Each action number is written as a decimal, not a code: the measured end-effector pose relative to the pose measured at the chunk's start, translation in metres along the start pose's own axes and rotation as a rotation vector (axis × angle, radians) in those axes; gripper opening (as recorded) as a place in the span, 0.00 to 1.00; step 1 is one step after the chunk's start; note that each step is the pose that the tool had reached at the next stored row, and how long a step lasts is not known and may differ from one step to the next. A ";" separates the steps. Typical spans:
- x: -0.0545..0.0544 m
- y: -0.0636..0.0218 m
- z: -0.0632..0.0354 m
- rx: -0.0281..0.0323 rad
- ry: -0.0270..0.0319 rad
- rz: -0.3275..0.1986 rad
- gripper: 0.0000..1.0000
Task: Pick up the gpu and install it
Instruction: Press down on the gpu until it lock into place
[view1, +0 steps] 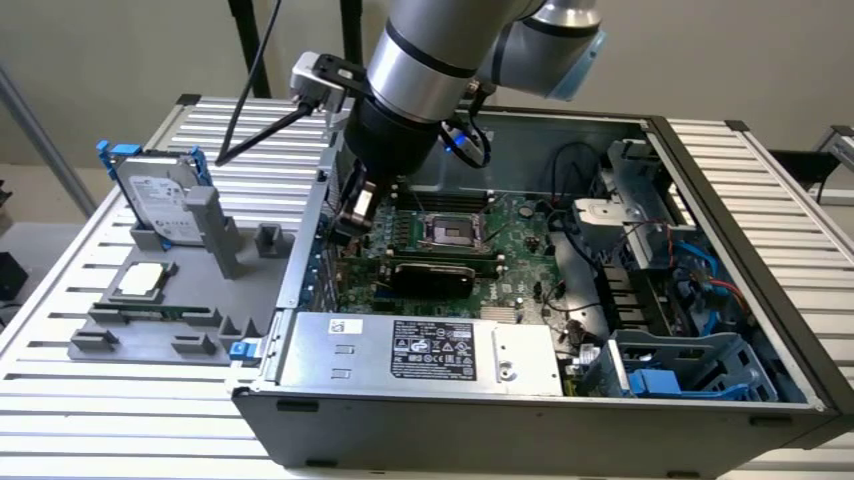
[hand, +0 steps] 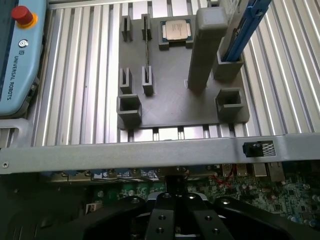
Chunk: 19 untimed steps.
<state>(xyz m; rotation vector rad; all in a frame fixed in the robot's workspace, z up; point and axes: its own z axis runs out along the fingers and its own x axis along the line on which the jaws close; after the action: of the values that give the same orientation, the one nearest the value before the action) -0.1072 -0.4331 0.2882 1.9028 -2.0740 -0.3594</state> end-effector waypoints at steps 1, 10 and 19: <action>0.000 0.0000 0.0000 0.0000 -0.0010 0.002 0.11; 0.002 -0.0043 -0.0027 -0.0021 -0.0039 0.010 0.11; 0.014 -0.0074 -0.0035 -0.0035 -0.0096 0.024 0.11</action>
<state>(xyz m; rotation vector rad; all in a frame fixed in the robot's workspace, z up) -0.1001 -0.4476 0.2893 1.8762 -2.0990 -0.3671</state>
